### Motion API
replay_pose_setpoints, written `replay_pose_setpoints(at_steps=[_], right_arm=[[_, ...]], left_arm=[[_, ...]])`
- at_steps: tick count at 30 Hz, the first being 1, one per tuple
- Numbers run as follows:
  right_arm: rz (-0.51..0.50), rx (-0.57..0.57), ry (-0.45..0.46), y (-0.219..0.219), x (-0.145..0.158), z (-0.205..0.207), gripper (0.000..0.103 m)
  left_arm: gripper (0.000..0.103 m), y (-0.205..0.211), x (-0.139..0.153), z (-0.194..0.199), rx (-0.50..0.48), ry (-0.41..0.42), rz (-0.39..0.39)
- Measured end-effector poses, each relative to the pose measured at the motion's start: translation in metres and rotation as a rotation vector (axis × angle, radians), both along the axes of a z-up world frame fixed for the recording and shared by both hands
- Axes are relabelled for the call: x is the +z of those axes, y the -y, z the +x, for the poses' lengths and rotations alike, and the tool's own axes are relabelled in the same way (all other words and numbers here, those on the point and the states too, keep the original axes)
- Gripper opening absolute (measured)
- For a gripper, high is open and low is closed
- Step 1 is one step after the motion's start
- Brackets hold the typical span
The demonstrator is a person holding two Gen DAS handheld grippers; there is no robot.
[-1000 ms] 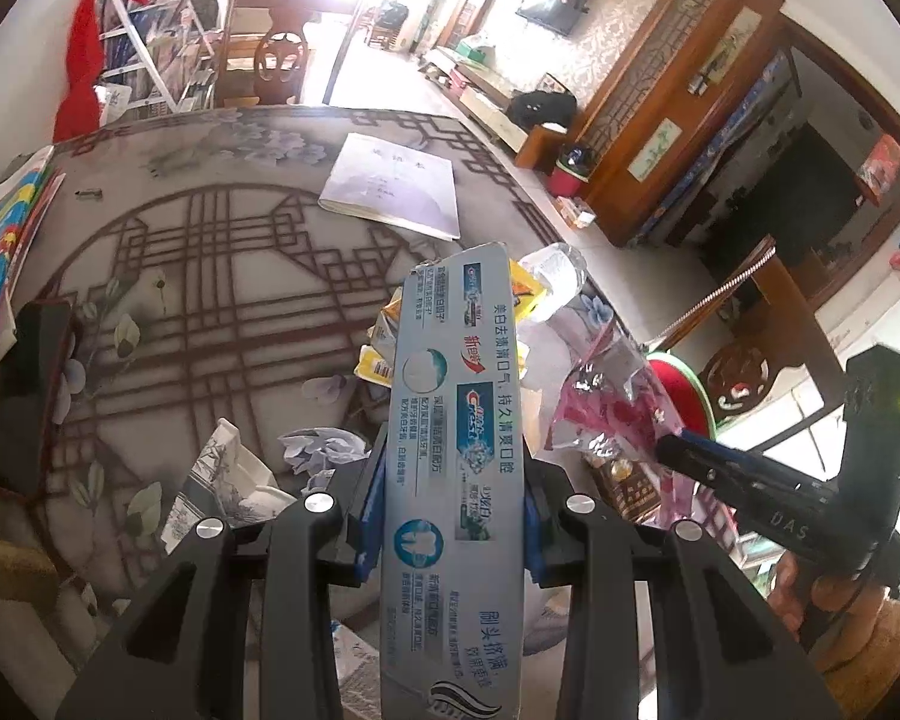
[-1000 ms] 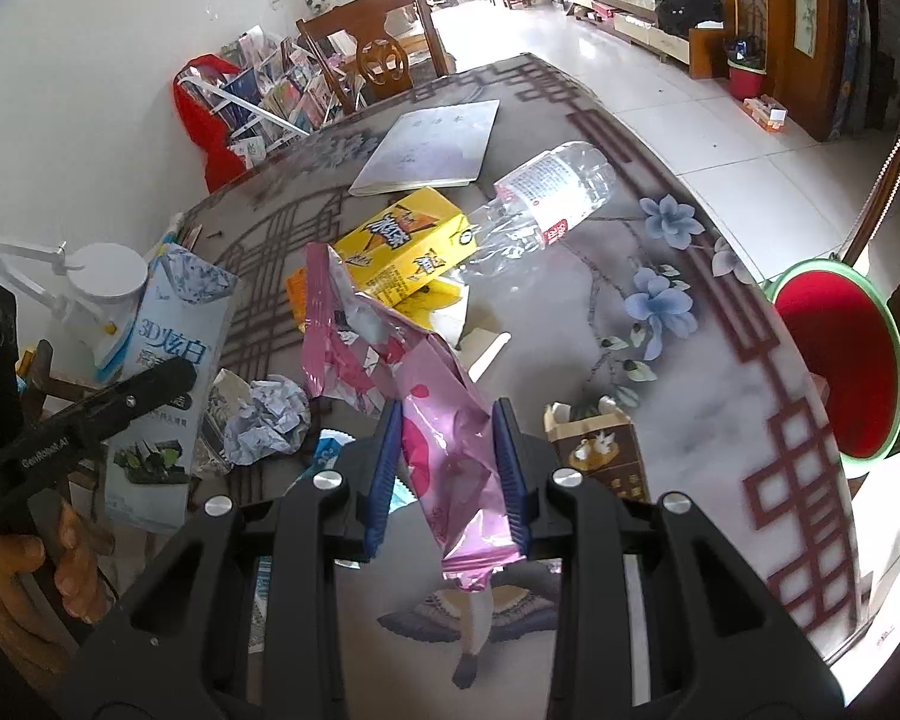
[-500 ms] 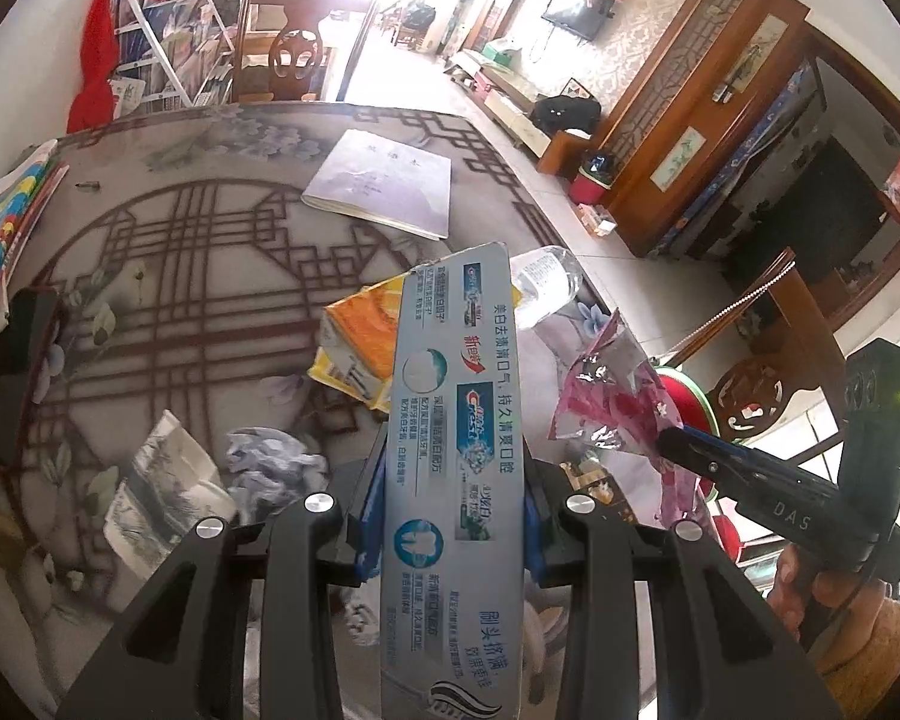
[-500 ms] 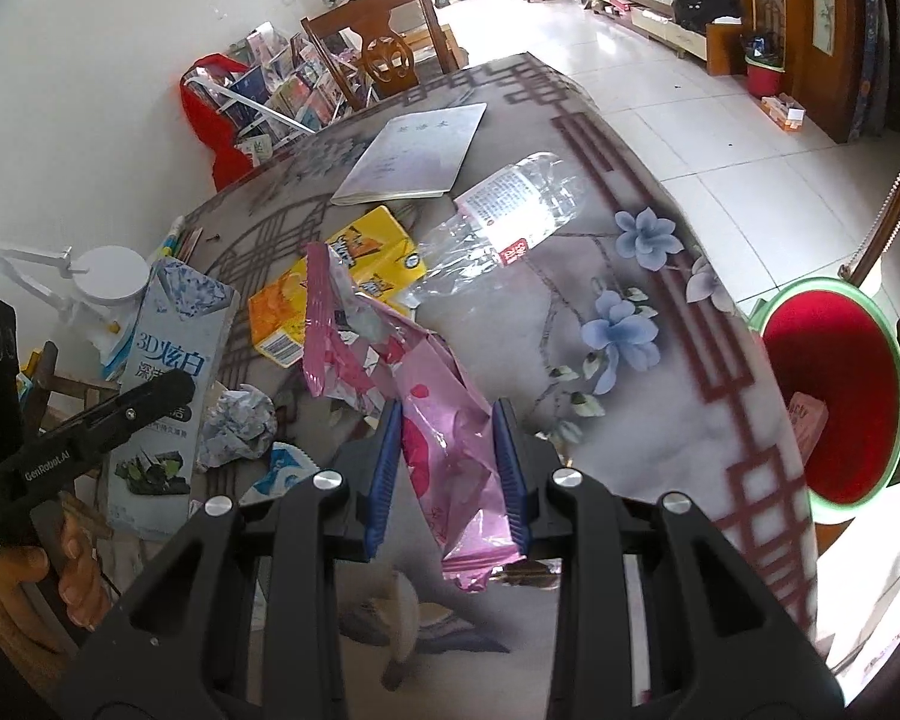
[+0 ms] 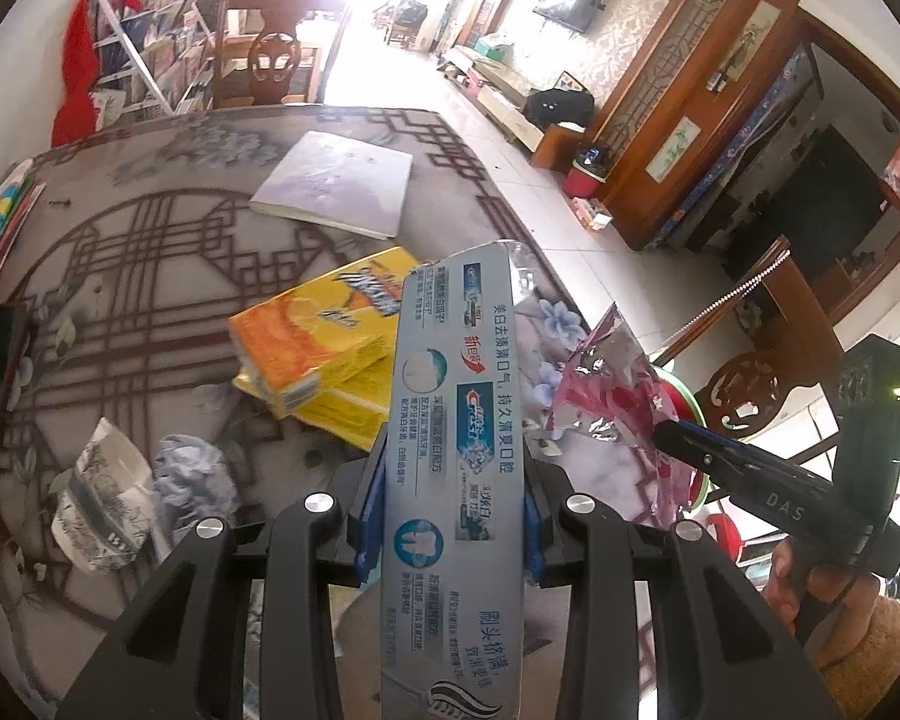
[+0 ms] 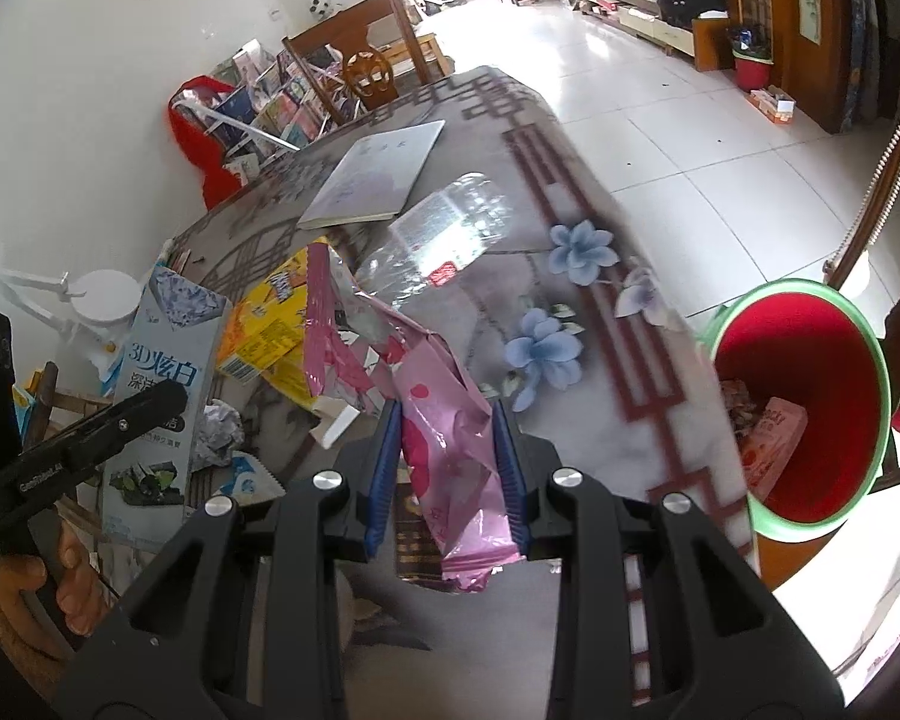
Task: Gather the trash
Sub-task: 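Carry the toothpaste box and pink wrapper over the red bucket and open both grippers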
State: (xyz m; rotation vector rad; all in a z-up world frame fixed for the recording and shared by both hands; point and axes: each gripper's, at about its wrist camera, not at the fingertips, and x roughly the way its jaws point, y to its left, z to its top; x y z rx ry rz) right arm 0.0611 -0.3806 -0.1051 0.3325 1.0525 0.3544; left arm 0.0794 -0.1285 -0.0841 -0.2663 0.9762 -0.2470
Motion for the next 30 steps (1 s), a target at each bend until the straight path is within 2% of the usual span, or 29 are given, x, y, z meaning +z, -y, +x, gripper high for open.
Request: replay_pose_setpoints(at_steps=[15,21,30], right_arm=[[0.015,-0.091,-0.026,0.066,-0.014,-0.005,0.030],[0.011,-0.180,-0.027,0.108,-0.016,-0.012,0.030],[0.017,-0.381,-0.074,0.191,-0.034,-0.033,0.030]], left_arm=[[0.033,0.073,-0.005,0.015,-0.109,-0.036,-0.003],[0.033,0.120,-0.004,0.025,-0.203,-0.031,0.001],[0.033,0.201,-0.016,0.049,-0.357,-0.047,-0.017]])
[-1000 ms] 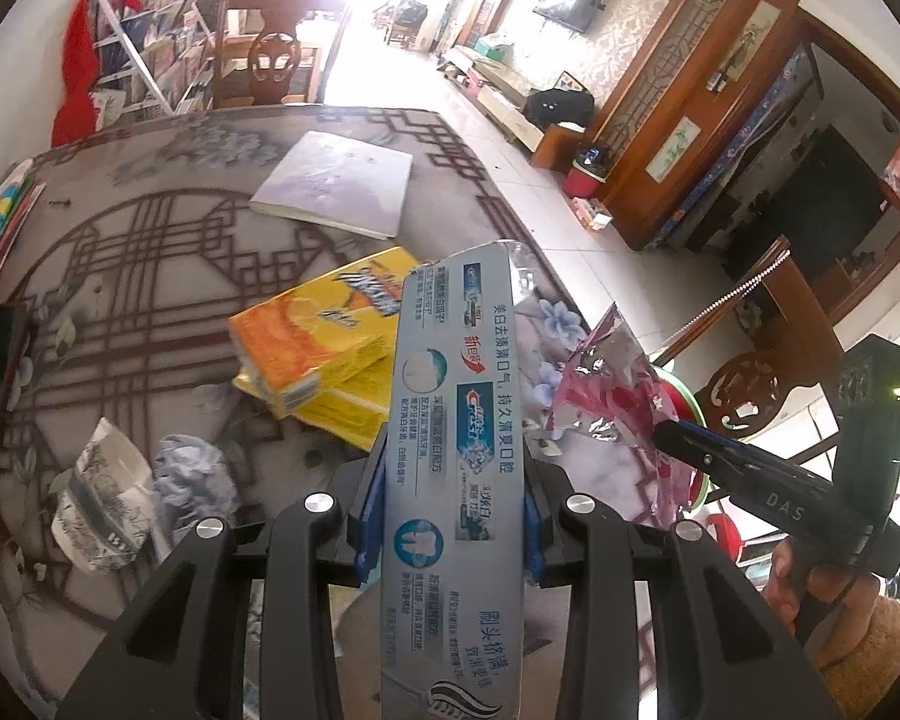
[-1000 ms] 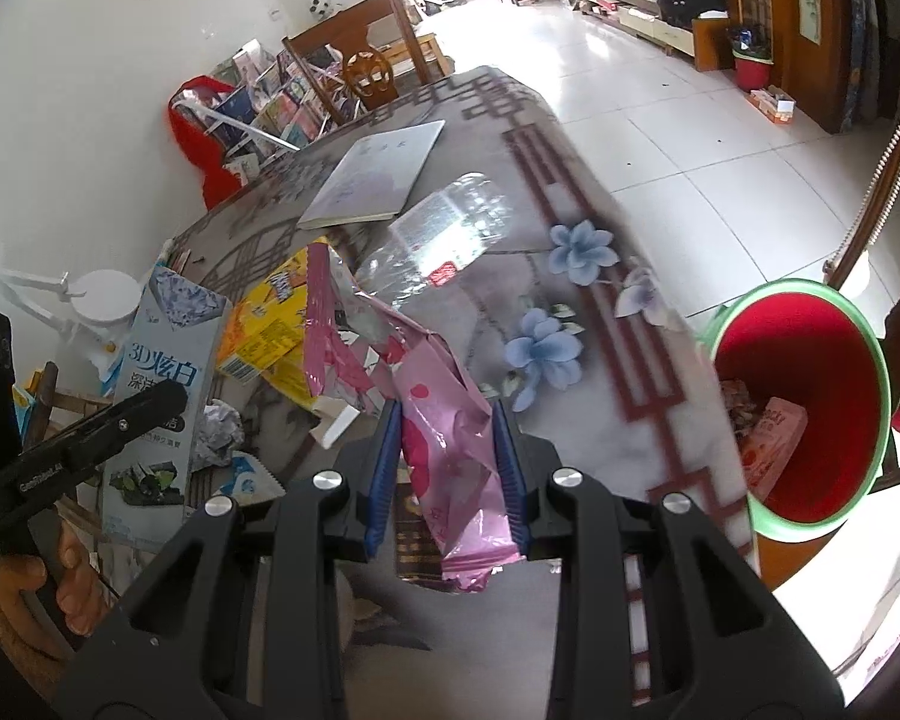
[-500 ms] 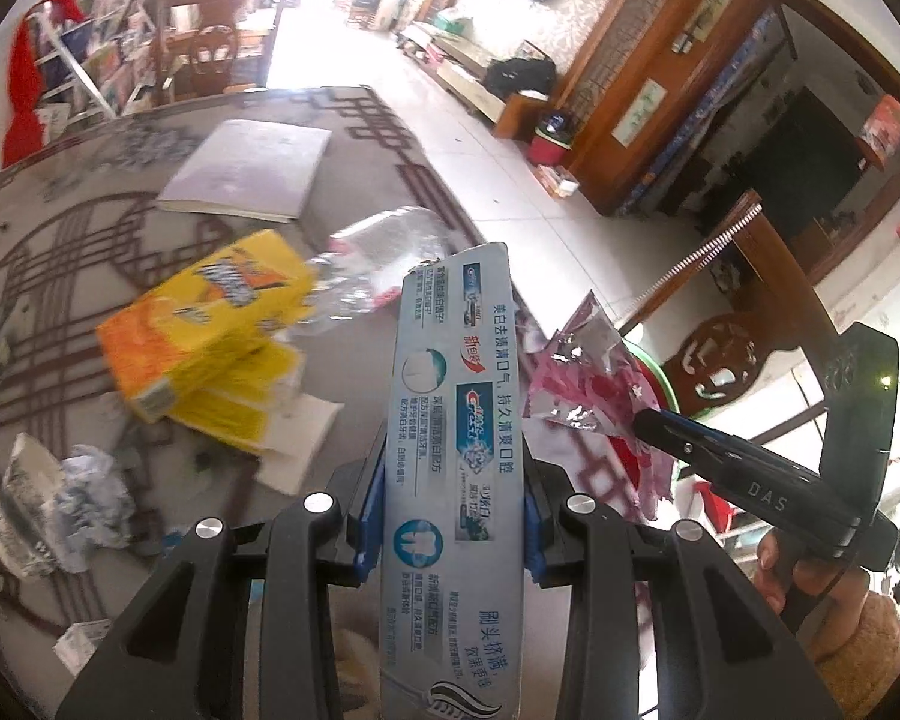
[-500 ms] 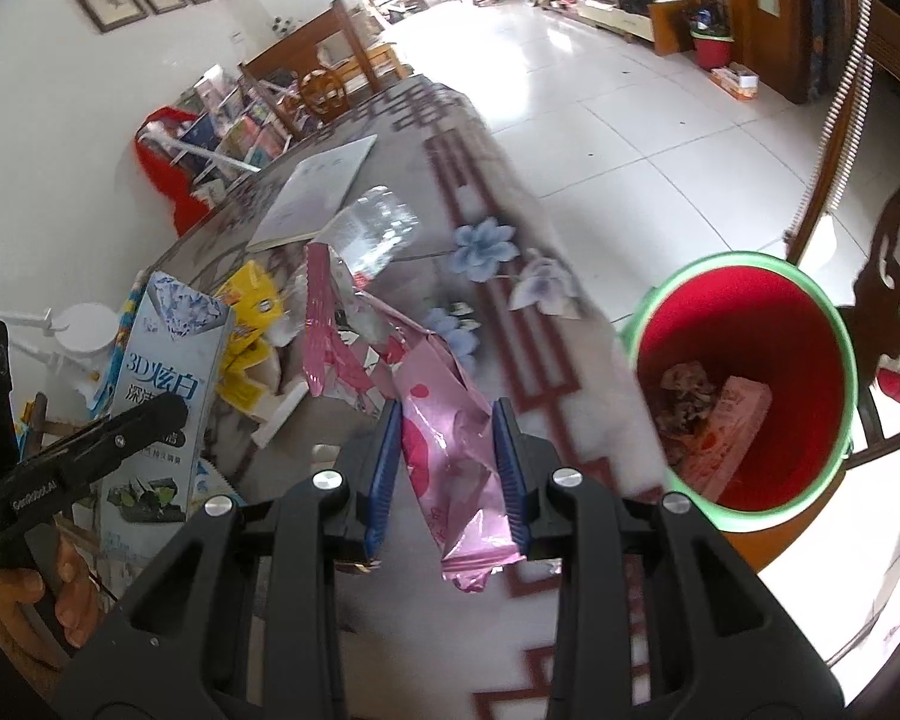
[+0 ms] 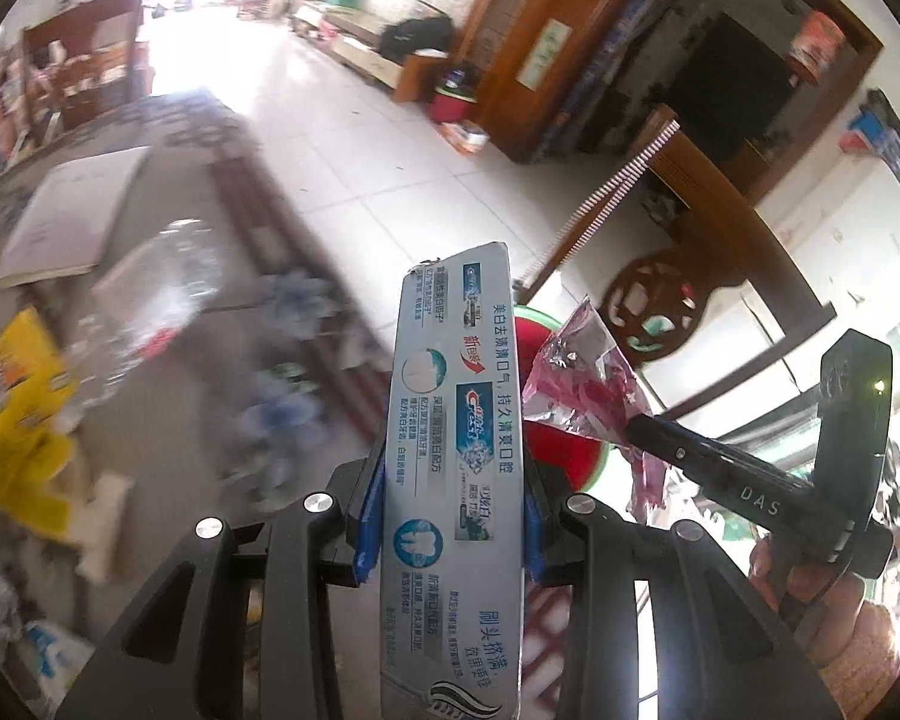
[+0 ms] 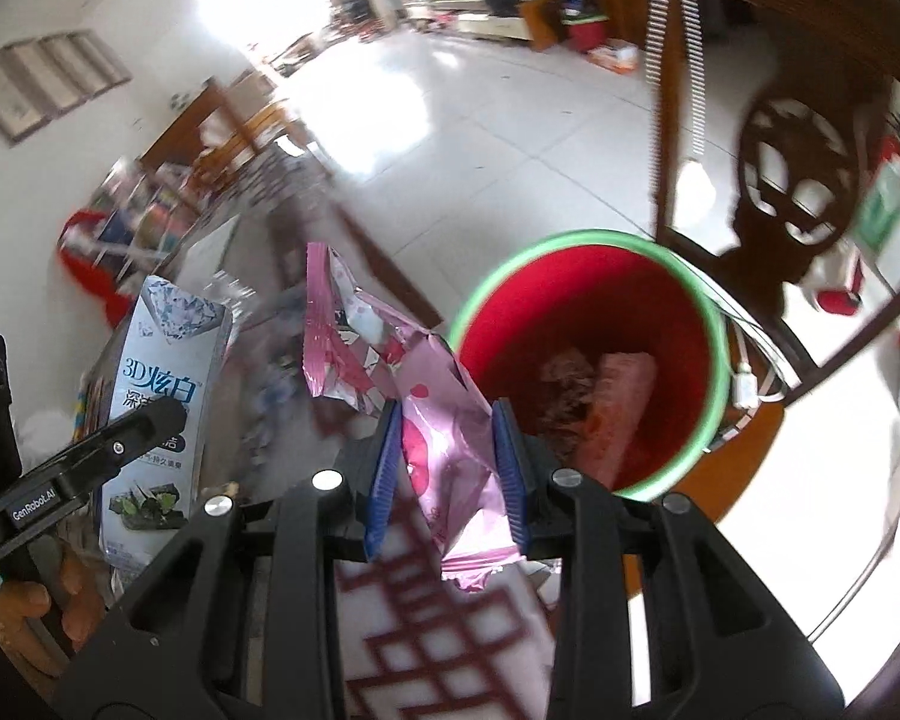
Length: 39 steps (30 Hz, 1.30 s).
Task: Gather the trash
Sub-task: 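Carry the toothpaste box and pink wrapper over the red bucket and open both grippers, then swing both open grippers back from the bucket toward the table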
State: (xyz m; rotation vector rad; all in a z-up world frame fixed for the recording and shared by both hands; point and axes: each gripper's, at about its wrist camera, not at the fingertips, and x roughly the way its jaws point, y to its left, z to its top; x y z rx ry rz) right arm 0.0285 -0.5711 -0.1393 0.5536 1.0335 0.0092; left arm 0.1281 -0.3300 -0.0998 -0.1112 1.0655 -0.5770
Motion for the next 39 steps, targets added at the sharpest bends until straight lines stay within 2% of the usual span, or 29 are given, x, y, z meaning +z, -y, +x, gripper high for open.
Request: replay_pose_setpoints(at_steps=[9,18,21,22,23,24,25,39], right_arm=[[-0.014,-0.133,-0.005,0.052,-0.006,-0.004,0.031],[-0.033,-0.169,0.015,0.073,-0.003,0.006,0.031],[-0.040,-0.175,0.012,0.074,-0.006,0.009,0.033],[-0.045,-0.180,0.010,0.074,-0.006,0.010,0.034],[-0.046,-0.184,0.006,0.074,-0.006,0.010,0.045],[-0.043,-0.186,0.002,0.073,-0.006,0.011,0.055],[-0.041,-0.192,0.005,0.073,-0.006,0.011,0.057],[-0.062,-0.167,0.011,0.049,0.005,0.011,0.064]], left_arm=[[0.033,0.072,-0.014,0.023,-0.100,-0.012,0.027],[0.035,0.104,-0.015,0.034,-0.149,0.001,0.050],[0.038,0.107,-0.017,0.035,-0.156,0.004,0.048],[0.044,0.107,-0.017,0.036,-0.153,0.003,0.047],[0.058,0.107,-0.018,0.038,-0.143,0.001,0.047],[0.063,0.106,-0.018,0.039,-0.135,0.000,0.041],[0.065,0.103,-0.017,0.039,-0.124,0.001,0.030],[0.067,0.065,0.003,0.029,-0.090,0.054,0.051]])
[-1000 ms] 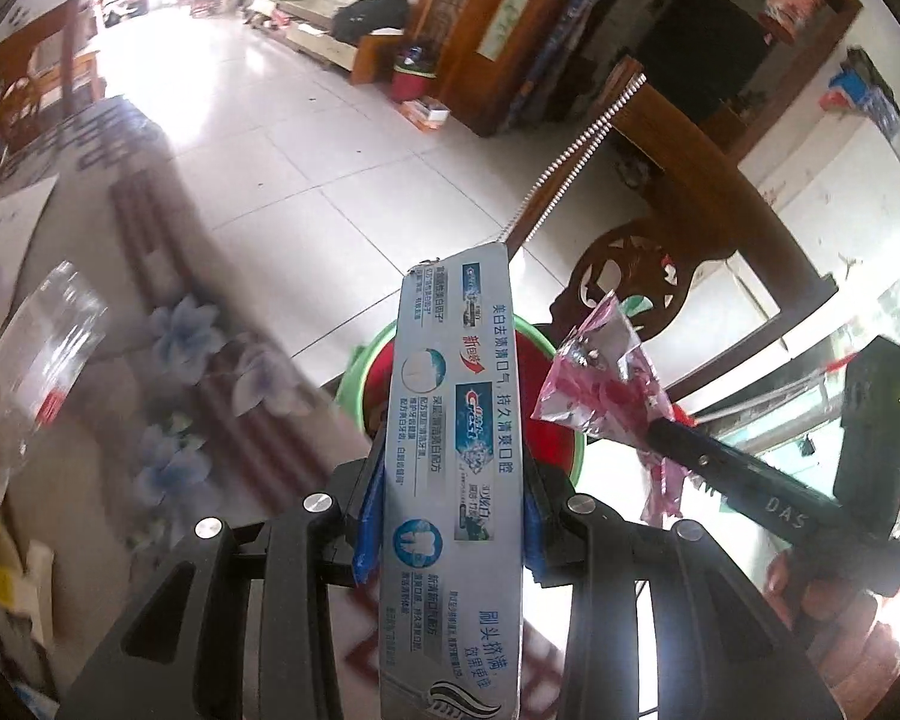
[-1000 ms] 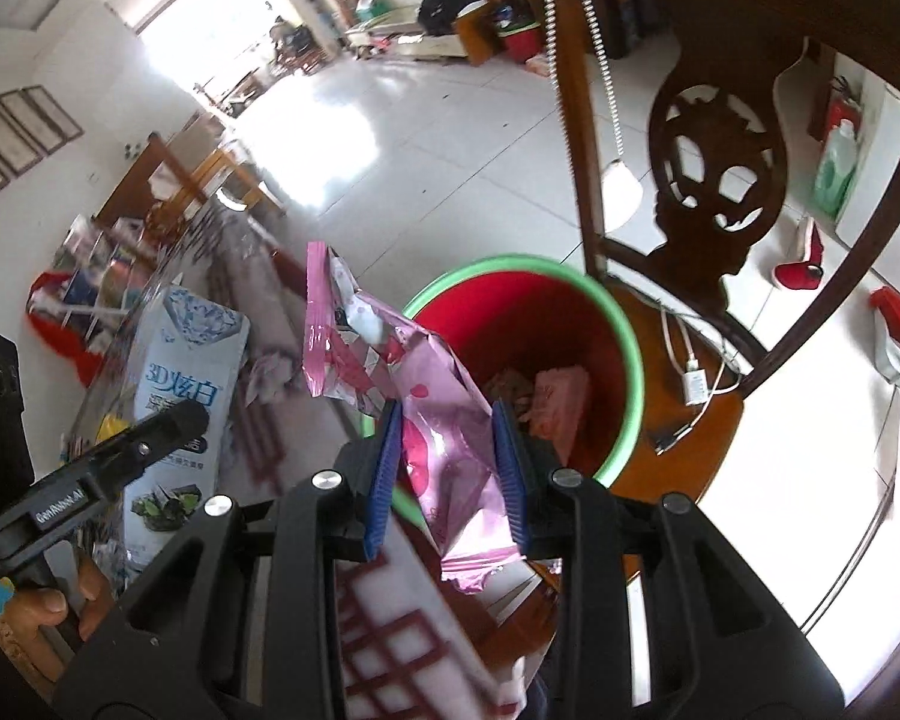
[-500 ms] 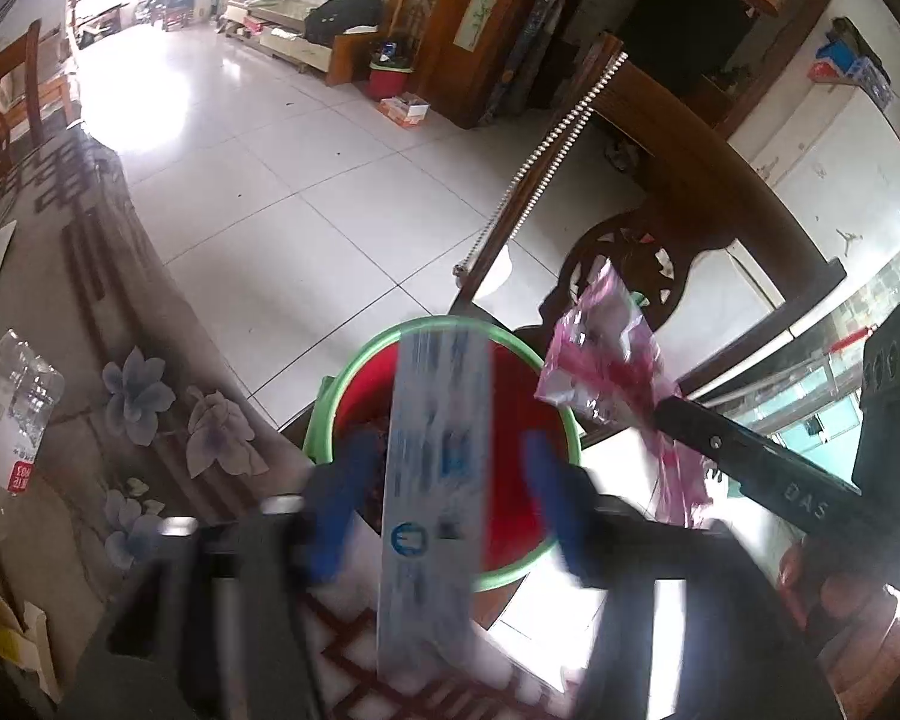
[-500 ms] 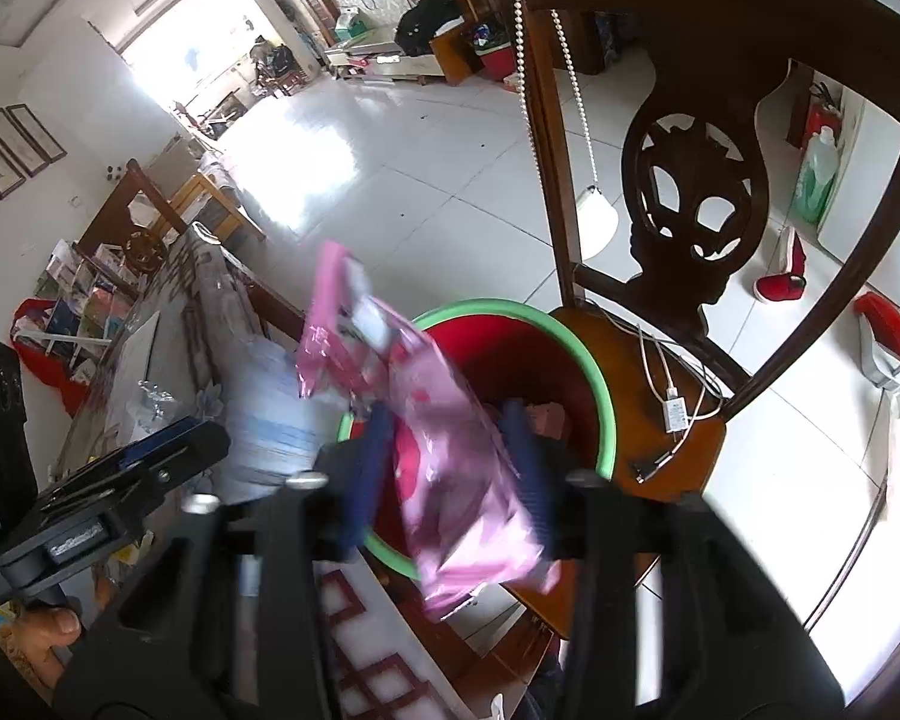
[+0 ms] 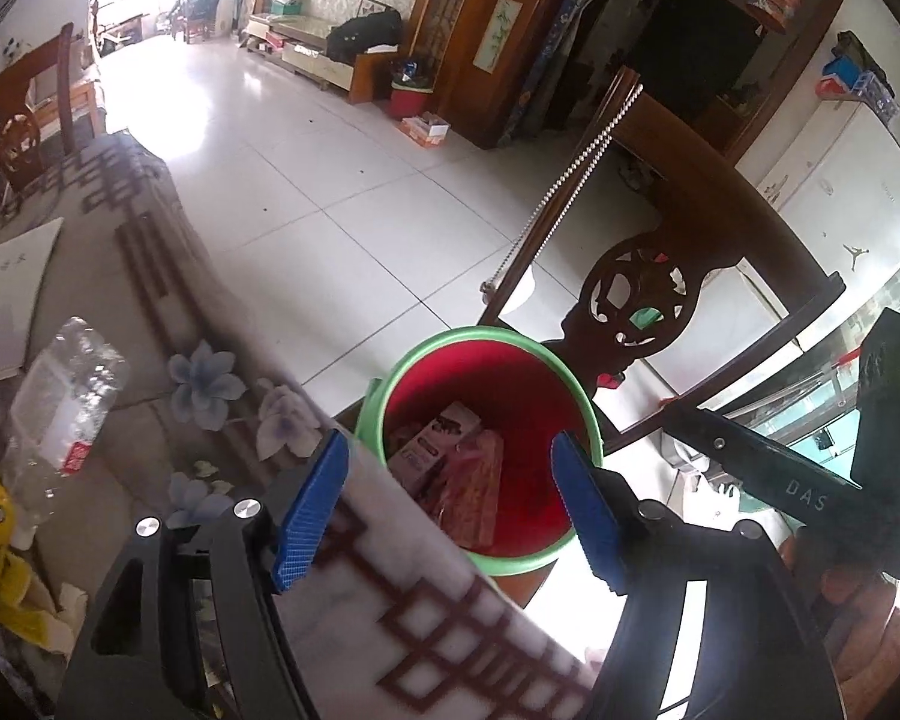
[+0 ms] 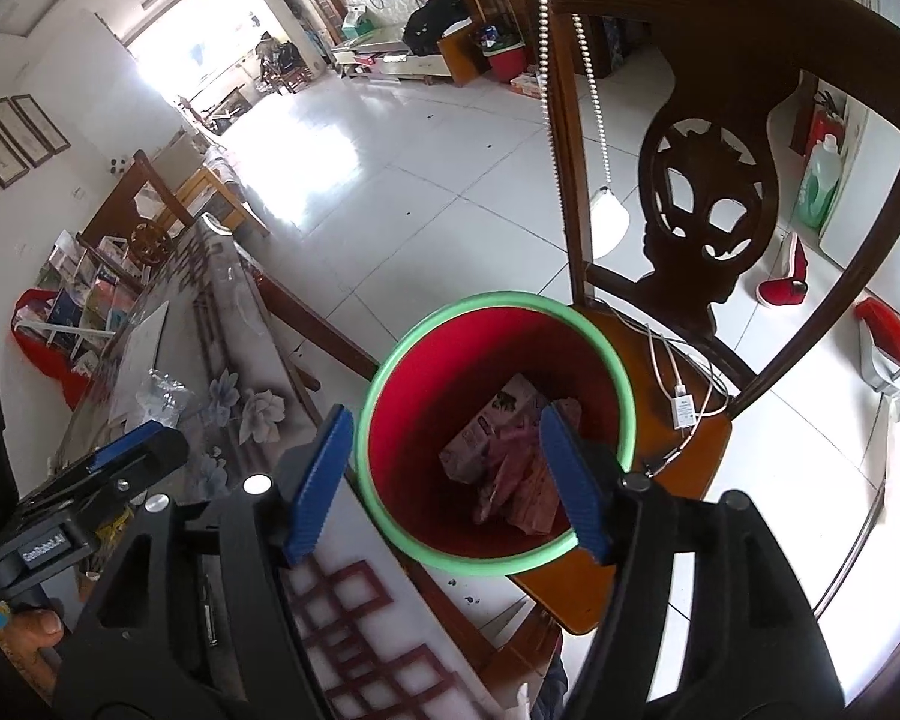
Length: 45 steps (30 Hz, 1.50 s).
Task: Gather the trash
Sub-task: 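Swing both open grippers back from the bucket toward the table, then grasp the stacked floral paper cups with the left gripper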
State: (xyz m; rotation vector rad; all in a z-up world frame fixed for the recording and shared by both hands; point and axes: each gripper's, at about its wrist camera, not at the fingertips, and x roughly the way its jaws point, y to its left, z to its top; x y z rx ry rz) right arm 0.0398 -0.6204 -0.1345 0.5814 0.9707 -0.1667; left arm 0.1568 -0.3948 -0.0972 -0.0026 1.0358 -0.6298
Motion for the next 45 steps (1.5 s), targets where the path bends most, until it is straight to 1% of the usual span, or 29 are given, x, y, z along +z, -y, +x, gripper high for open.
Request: replay_pose_setpoints(at_steps=[7,16,19,22,25,29,33,36,39,41,43,45], right_arm=[[-0.013,0.050,0.005,-0.033,0.007,0.003,0.065],[-0.031,0.108,0.002,-0.086,0.015,-0.001,0.065],[-0.039,0.131,0.002,-0.111,0.018,-0.003,0.068],[-0.047,0.161,-0.006,-0.139,0.019,-0.007,0.069],[-0.055,0.200,-0.018,-0.172,0.020,-0.009,0.069],[-0.055,0.271,-0.021,-0.222,0.023,-0.009,0.069],[-0.040,0.343,-0.009,-0.271,0.027,-0.014,0.069],[-0.032,0.411,-0.004,-0.307,0.029,-0.022,0.069],[-0.031,0.435,-0.007,-0.329,0.029,-0.030,0.069],[-0.023,0.439,-0.014,-0.339,0.028,-0.035,0.069],[-0.020,0.441,-0.020,-0.347,0.027,-0.039,0.069],[-0.021,0.443,-0.021,-0.351,0.028,-0.041,0.069]], left_arm=[[0.068,-0.031,0.022,-0.011,0.033,0.071,0.000],[0.068,-0.087,0.034,-0.030,0.082,0.078,-0.044],[0.070,-0.112,0.033,-0.040,0.104,0.071,-0.059],[0.071,-0.140,0.025,-0.052,0.125,0.065,-0.054],[0.071,-0.175,0.014,-0.064,0.156,0.037,-0.052],[0.071,-0.237,0.004,-0.082,0.240,0.021,-0.038],[0.071,-0.310,-0.011,-0.095,0.343,0.008,0.027],[0.071,-0.360,-0.024,-0.101,0.426,-0.016,0.072],[0.071,-0.413,-0.038,-0.101,0.506,-0.046,0.115],[0.071,-0.438,-0.049,-0.101,0.531,-0.084,0.132],[0.071,-0.458,-0.059,-0.100,0.545,-0.115,0.126],[0.071,-0.468,-0.069,-0.094,0.541,-0.157,0.088]])
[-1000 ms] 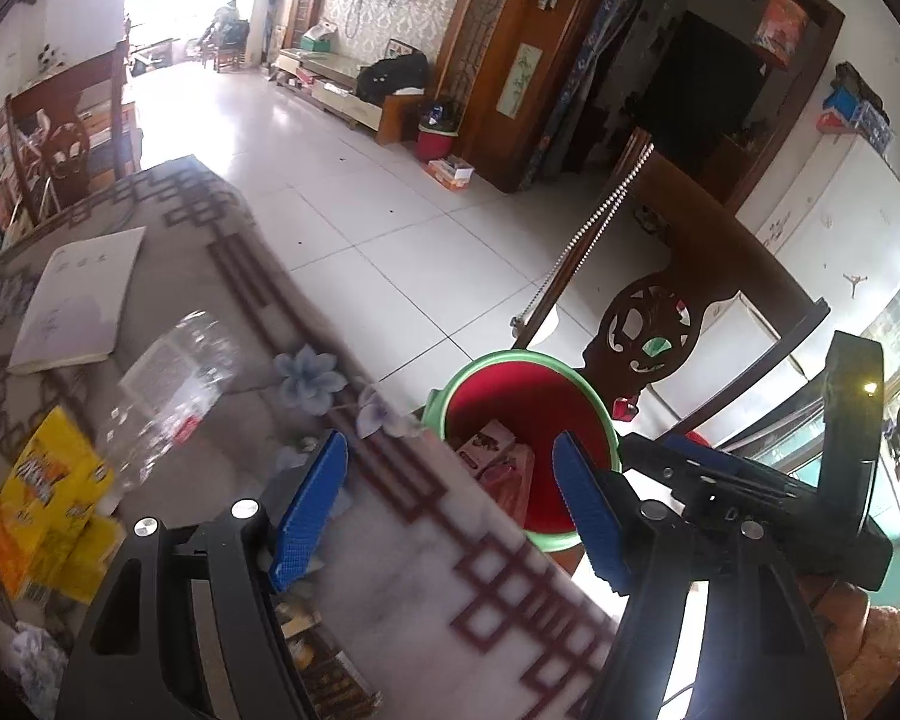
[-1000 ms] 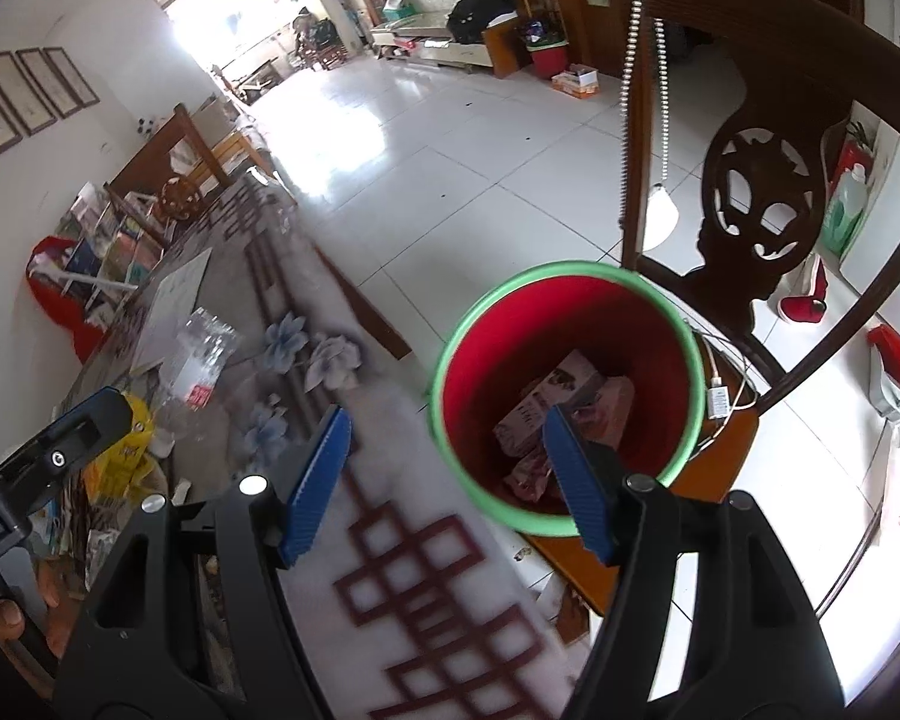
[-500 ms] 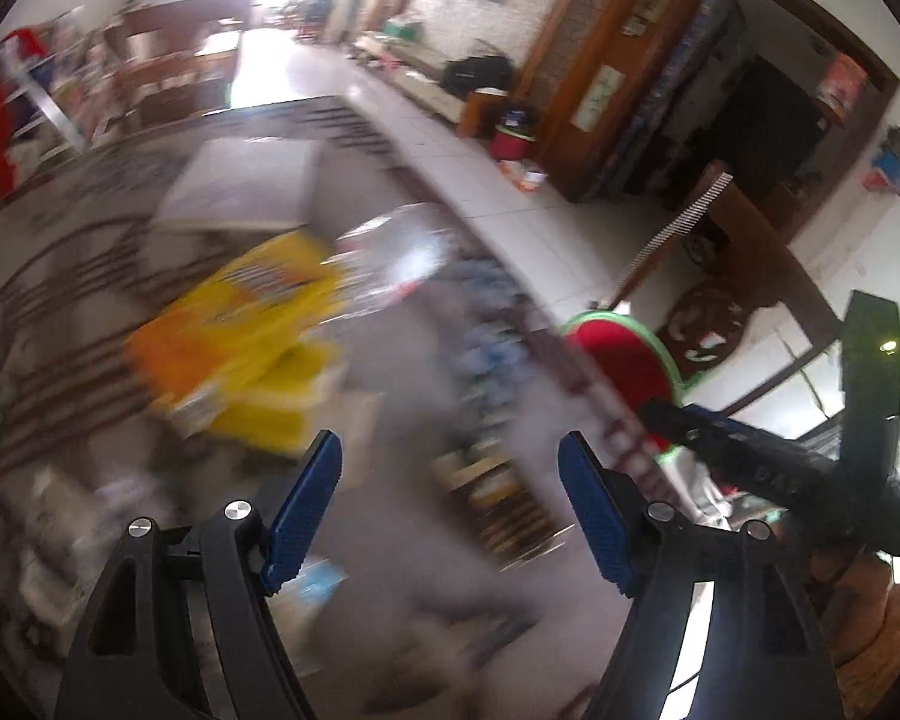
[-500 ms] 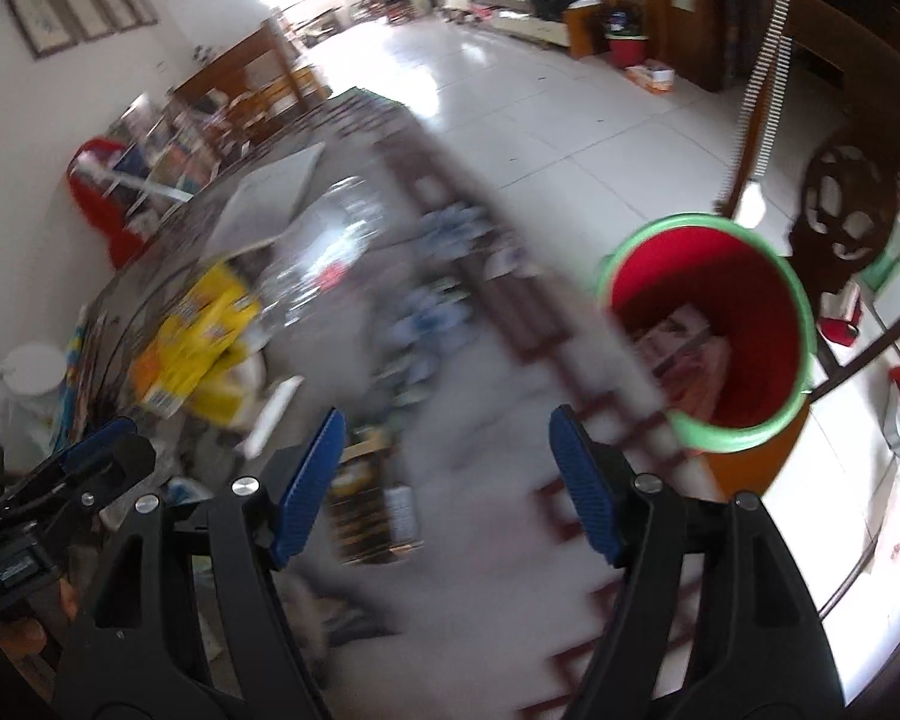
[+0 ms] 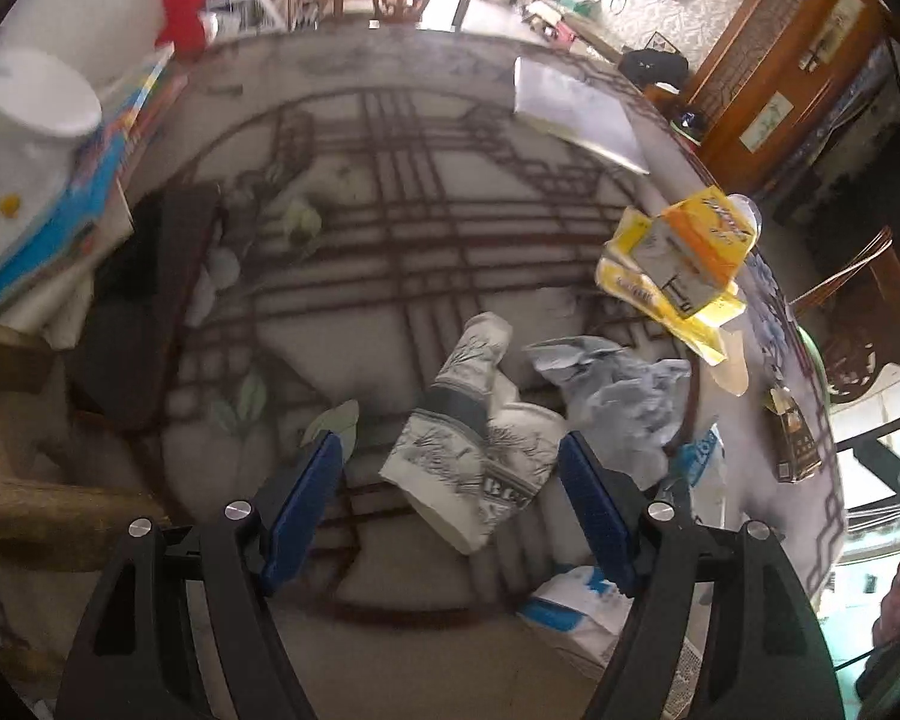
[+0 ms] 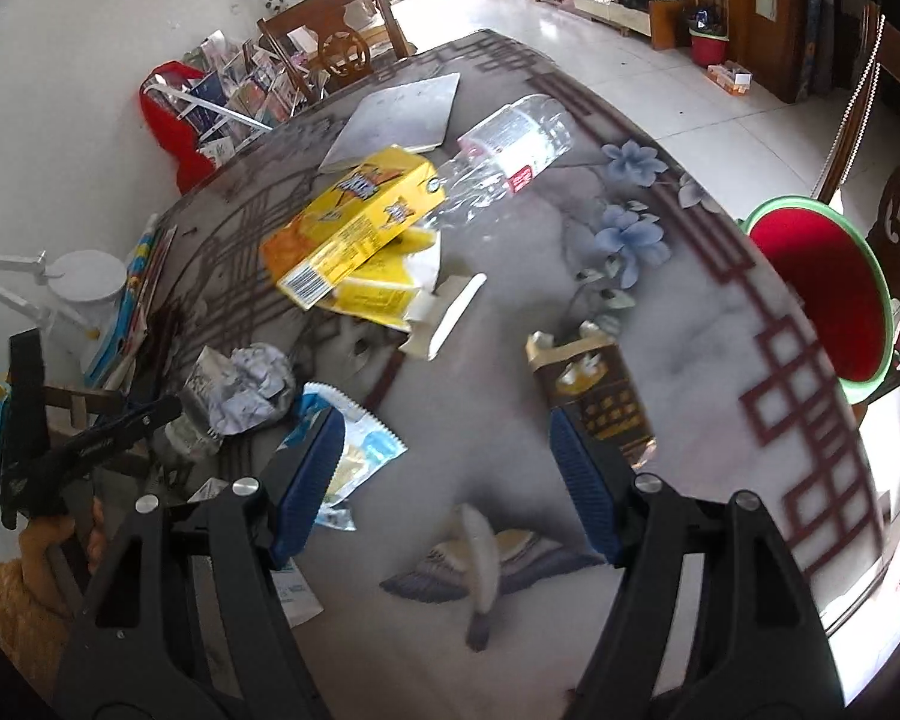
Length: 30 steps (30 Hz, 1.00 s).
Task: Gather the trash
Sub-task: 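Grasp the stacked floral paper cups with the left gripper, then grasp the crumpled grey paper wad with the right gripper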
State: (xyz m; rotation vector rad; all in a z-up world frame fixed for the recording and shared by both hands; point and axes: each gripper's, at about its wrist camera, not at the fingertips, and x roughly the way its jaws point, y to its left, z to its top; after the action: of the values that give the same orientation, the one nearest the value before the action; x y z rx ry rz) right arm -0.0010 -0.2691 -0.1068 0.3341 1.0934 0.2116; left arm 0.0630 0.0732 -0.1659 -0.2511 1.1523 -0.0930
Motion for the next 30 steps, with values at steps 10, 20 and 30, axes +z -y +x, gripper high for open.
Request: replay_pose_setpoints(at_steps=[10,20,30], right_arm=[[-0.011,0.010,0.024,-0.021,0.010,-0.005,0.069],[-0.014,0.135,0.025,-0.070,0.007,0.026,0.069],[-0.039,0.151,-0.050,-0.117,-0.034,0.071,0.069]], left_arm=[[0.039,-0.002,-0.039,0.012,0.027,-0.098,-0.183],[0.039,-0.008,-0.013,-0.017,0.055,-0.021,-0.162],[0.039,-0.014,-0.014,-0.034,0.064,-0.034,-0.129]])
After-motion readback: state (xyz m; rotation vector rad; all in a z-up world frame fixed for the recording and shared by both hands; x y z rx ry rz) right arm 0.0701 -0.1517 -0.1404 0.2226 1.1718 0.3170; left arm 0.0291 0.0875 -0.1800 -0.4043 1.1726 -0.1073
